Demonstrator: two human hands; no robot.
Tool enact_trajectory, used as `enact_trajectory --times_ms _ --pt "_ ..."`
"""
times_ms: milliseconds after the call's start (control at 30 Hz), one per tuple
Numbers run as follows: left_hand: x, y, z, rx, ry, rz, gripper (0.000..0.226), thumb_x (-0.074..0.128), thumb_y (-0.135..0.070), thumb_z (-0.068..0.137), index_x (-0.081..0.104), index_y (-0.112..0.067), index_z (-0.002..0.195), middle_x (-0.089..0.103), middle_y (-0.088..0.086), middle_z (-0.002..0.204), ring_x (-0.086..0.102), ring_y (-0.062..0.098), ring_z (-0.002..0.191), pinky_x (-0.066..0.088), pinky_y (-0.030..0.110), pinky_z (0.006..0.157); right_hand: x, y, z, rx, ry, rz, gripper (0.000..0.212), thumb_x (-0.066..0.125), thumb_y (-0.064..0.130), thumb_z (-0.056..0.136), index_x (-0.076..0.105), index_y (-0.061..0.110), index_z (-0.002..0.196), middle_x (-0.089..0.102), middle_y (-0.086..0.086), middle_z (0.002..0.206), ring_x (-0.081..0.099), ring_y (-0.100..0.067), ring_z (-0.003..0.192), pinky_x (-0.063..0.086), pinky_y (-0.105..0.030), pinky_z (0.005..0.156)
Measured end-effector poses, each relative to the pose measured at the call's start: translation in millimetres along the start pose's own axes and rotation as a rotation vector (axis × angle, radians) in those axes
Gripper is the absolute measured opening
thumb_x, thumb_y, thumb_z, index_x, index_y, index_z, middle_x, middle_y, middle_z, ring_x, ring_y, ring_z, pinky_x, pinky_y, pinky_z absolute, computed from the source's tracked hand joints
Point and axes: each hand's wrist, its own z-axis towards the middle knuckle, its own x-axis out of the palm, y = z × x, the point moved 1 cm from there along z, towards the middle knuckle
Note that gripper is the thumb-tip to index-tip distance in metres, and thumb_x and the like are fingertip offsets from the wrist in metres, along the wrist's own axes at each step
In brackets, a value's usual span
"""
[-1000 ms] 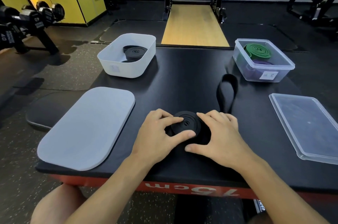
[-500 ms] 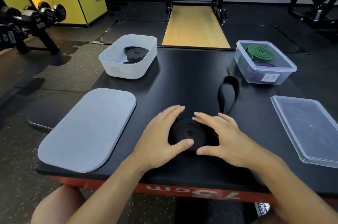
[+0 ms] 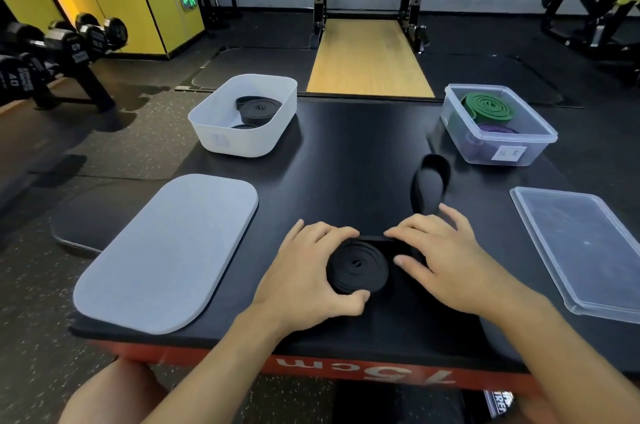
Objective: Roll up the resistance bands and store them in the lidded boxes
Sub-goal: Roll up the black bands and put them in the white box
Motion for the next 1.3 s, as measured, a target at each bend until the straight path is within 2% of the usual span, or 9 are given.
enact_trajectory --times_ms 133,233,333,433,667,800,967,1133,1300 --pt "1 0 -1 -0.035 -0.029 0.033 0.091 0.065 -0.071 0.070 0.048 -0.033 0.152 0.048 -0.023 0.120 0.040 -0.003 0.122 0.014 0.029 0.128 12 -5 3 0.099 -0.195 -0.062 0.028 0.044 0.041 0.102 0.066 0.037 0.120 0.052 0.022 0.109 0.055 -0.004 0.114 -0.005 -0.039 0.124" --pt "1 1 -2 -0.068 -0.087 0.055 0.090 0.062 -0.074 0.070 0.054 -0.029 0.148 0.048 -0.021 0.116 0.039 -0.002 0.115 0.027 0.024 0.118 18 1 3 0.099 -0.289 -0.112 0.019 0.058 0.035 0.099 0.073 0.033 0.111 0.057 0.015 0.095 0.061 -0.014 0.094 0.015 -0.043 0.121" --pt "2 1 -2 -0.105 -0.153 0.104 0.089 0.058 -0.083 0.069 0.060 -0.031 0.142 0.053 -0.022 0.118 0.040 0.001 0.121 0.022 0.021 0.107 25 25 -3 0.041 -0.307 -0.096 0.017 0.062 0.030 0.098 0.076 0.027 0.107 0.057 0.012 0.086 0.060 -0.016 0.083 0.031 -0.037 0.107" --pt "3 1 -1 -0.129 -0.149 0.122 0.088 0.058 -0.086 0.068 0.060 -0.033 0.138 0.055 -0.025 0.122 0.038 0.005 0.123 0.025 0.023 0.103 30 38 -10 0.099 -0.264 0.010 0.036 0.055 0.037 0.091 0.073 0.023 0.119 0.052 0.013 0.090 0.056 -0.013 0.088 0.029 -0.030 0.106" --pt "-1 5 1 -0.219 -0.073 -0.147 0.089 0.083 -0.077 0.060 0.056 -0.037 0.135 0.039 -0.027 0.115 0.047 -0.007 0.112 0.039 0.010 0.082 27 58 -19 0.212 -0.115 0.044 0.105 0.041 0.096 0.070 0.046 0.029 0.151 0.039 0.019 0.110 0.041 -0.010 0.117 0.017 -0.033 0.118" --pt "-1 6 2 -0.232 -0.069 -0.166 0.090 0.084 -0.079 0.053 0.056 -0.040 0.129 0.040 -0.024 0.111 0.050 -0.008 0.106 0.041 0.011 0.078 24 72 -10 0.287 -0.139 -0.067 0.100 0.032 0.106 0.061 0.065 0.029 0.115 0.046 0.013 0.099 0.047 -0.013 0.100 0.036 -0.035 0.104" --pt "-4 6 3 -0.248 -0.063 -0.235 0.080 0.065 -0.085 0.062 0.059 -0.040 0.129 0.043 -0.023 0.110 0.052 -0.008 0.104 0.040 0.013 0.078 26 76 0 0.336 -0.199 -0.098 0.084 0.033 0.102 0.064 0.062 0.025 0.084 0.044 0.010 0.085 0.048 -0.016 0.085 0.042 -0.034 0.082" --pt "-4 8 -1 -0.232 -0.144 -0.279 0.063 0.052 -0.079 0.080 0.065 -0.039 0.127 0.050 -0.025 0.109 0.056 -0.003 0.106 0.045 0.016 0.087 21 54 1 0.213 -0.096 0.046 0.096 0.039 0.101 0.062 0.063 0.034 0.127 0.045 0.017 0.101 0.046 -0.008 0.101 0.036 -0.030 0.103" --pt "-4 9 -1 -0.081 0.006 -0.151 0.075 0.060 -0.074 0.084 0.046 -0.043 0.151 0.040 -0.032 0.153 0.033 -0.005 0.146 0.023 0.031 0.124 10 24 15 -0.066 0.146 0.172 0.101 0.054 0.090 0.072 0.035 0.039 0.157 0.036 0.032 0.131 0.034 0.003 0.127 0.007 -0.034 0.125"
